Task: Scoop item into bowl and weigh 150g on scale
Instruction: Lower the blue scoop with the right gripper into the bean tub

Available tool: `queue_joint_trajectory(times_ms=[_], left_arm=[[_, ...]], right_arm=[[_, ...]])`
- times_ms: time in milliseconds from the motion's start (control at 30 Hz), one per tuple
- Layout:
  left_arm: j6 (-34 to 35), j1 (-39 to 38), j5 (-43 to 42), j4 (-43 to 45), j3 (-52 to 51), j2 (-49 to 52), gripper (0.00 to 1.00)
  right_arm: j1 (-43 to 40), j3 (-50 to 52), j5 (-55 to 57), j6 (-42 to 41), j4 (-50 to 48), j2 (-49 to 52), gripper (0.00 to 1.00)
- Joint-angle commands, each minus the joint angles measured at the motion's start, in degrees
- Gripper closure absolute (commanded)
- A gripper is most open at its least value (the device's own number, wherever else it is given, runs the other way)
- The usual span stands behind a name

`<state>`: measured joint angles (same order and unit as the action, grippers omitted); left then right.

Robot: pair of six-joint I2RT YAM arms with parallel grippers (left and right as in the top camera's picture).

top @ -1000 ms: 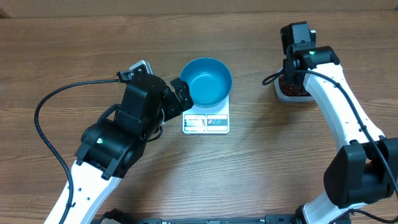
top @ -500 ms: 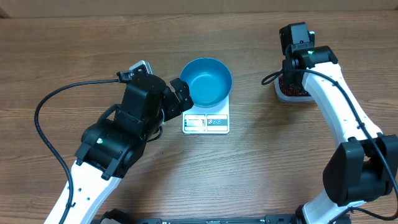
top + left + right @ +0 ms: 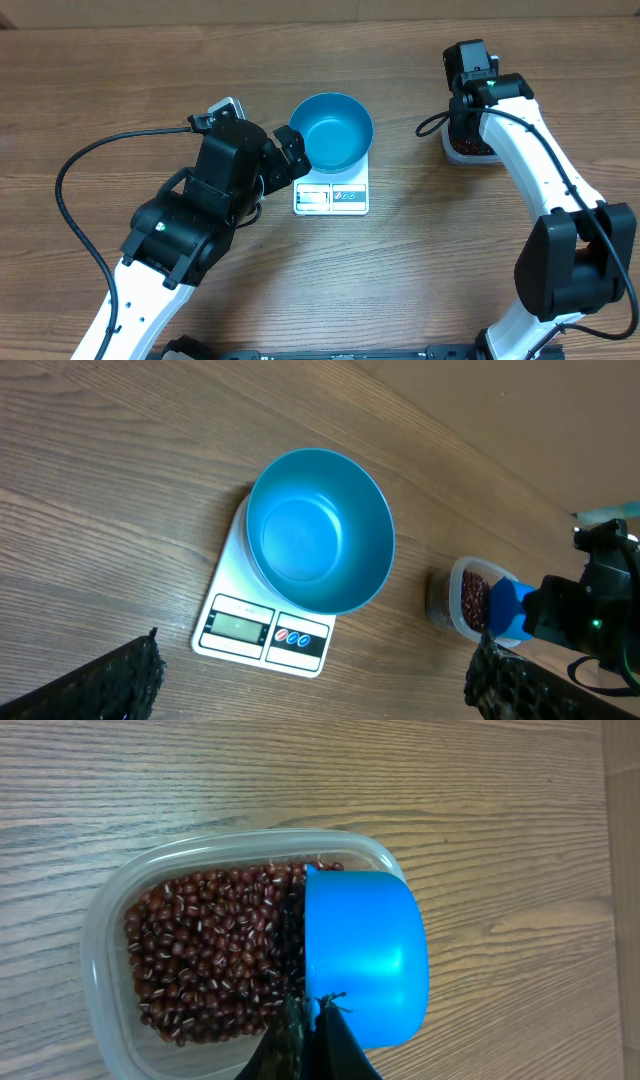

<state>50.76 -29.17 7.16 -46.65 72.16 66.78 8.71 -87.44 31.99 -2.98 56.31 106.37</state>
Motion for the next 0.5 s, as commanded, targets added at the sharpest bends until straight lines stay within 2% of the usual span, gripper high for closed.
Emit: queue_joint_trajectory(times_ms=[0,467], left_arm=[[-1.1,-0.1,0.9,0.2,1.1,-0.4,0.0],[-1.1,-0.1,0.9,0.2,1.1,-0.4,0.0]], right_arm=[[0.0,-1.8,-1.6,-1.2,0.1,0.3,0.96],[-0.1,-1.8,-7.2,-3.0,0.1,0.3,0.96]])
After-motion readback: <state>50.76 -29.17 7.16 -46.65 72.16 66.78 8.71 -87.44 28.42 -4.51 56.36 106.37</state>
